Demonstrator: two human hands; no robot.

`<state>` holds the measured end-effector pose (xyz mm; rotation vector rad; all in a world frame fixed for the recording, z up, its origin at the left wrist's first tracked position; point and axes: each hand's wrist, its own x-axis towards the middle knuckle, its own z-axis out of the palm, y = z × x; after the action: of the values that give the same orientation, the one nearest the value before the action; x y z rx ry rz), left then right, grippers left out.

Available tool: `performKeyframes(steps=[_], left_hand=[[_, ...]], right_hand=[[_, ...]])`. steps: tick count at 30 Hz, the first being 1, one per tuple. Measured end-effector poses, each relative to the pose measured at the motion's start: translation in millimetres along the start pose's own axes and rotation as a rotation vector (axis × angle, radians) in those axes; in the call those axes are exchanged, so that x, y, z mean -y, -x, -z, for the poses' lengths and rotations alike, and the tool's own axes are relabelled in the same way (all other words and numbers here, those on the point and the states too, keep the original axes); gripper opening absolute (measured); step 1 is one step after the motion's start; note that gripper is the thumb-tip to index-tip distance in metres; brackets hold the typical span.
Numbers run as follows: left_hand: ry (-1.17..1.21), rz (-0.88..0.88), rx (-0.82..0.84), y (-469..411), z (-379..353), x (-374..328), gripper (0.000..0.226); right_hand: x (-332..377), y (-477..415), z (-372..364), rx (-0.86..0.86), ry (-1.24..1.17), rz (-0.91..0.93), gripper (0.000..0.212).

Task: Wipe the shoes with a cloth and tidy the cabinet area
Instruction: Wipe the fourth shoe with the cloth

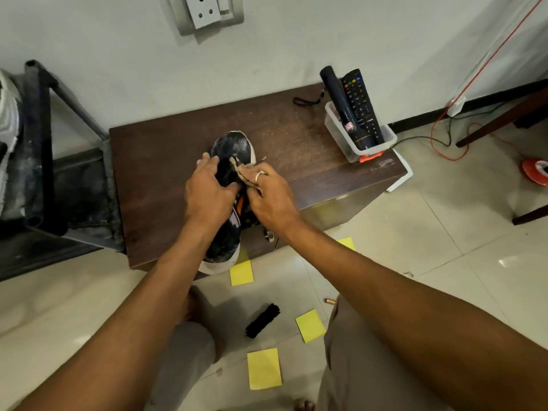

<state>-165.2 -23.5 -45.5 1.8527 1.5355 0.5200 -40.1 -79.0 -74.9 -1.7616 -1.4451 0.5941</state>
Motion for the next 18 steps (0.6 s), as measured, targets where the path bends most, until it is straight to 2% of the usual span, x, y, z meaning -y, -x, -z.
performKeyframes(steps=[4,7,9,11,15,18], left_hand=[[0.003,0.009,0.082,-1,5,3,0.086],[0.020,0.031,0.143,-1,7,-3,0.093],[0.022,0.027,0.162,0,7,-4,0.095],[0.012,0.036,0.160,-1,8,-1,0.096],[-0.022,0.029,0.174,-2,8,-2,0.097],[-0.050,0.018,0.237,-2,11,-6,0.103]], right_hand=[[-11,-2,10,0.083,0.071,0.124,0.033],[-15,-23,15,0.014,0.265,0.238,0.032],[-17,-31,15,-0.049,0.282,0.168,0.035],[-9,-27,10,-0.034,0.180,0.094,0.037],[-4,3,22,0.160,0.124,0.129,0.038],[-5,-3,49,0.364,0.178,0.117,0.026]])
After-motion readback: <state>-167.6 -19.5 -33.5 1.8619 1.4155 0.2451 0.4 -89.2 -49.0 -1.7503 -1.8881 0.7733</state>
